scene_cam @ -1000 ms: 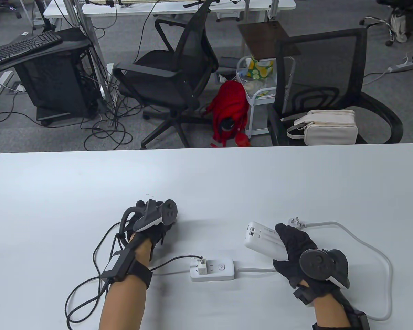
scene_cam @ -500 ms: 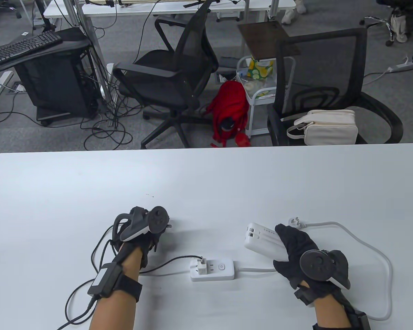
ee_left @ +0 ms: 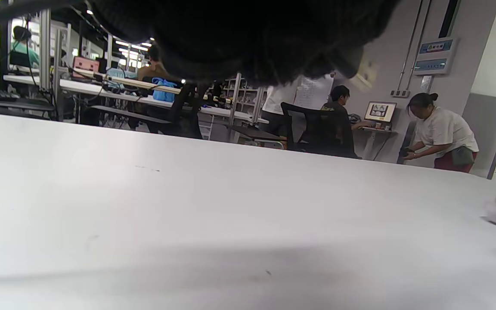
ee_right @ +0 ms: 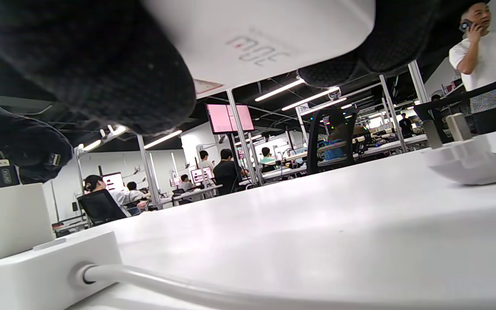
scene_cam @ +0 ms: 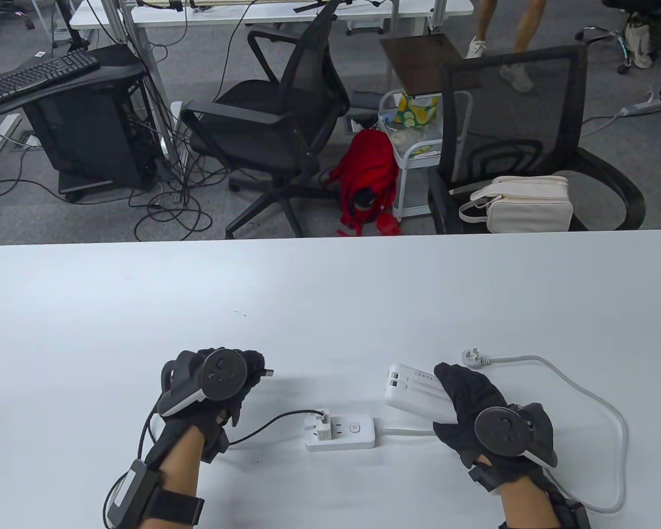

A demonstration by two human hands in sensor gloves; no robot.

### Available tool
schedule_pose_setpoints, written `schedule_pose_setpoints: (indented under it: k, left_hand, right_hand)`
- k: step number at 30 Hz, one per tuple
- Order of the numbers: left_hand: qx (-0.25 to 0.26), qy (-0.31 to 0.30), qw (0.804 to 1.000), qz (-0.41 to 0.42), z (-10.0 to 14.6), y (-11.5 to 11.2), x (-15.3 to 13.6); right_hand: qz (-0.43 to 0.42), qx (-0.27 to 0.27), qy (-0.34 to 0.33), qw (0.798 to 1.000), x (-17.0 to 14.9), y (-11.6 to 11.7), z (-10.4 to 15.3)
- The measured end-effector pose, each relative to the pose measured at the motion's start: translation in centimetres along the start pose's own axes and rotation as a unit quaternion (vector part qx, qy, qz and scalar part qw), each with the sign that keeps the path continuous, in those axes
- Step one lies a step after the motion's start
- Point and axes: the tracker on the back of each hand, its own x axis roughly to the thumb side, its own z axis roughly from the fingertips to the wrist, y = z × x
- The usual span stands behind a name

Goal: Charge the battery pack

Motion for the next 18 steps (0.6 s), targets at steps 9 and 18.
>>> schedule_pose_setpoints:
  k: [9,18]
  left_hand:
    - [0.060,-0.047,0.993,0.092,3.4,1.1,2.5]
    - [0.032,-0.100,0.980,0.170,4.4,-0.6,5.6]
  right_hand:
    - [0.003,-0.030,-0.055,0.998,2.4,-0.1,0.1]
    - [0.003,-0.034,-0.143,0.989,6.4,0.6,0.3]
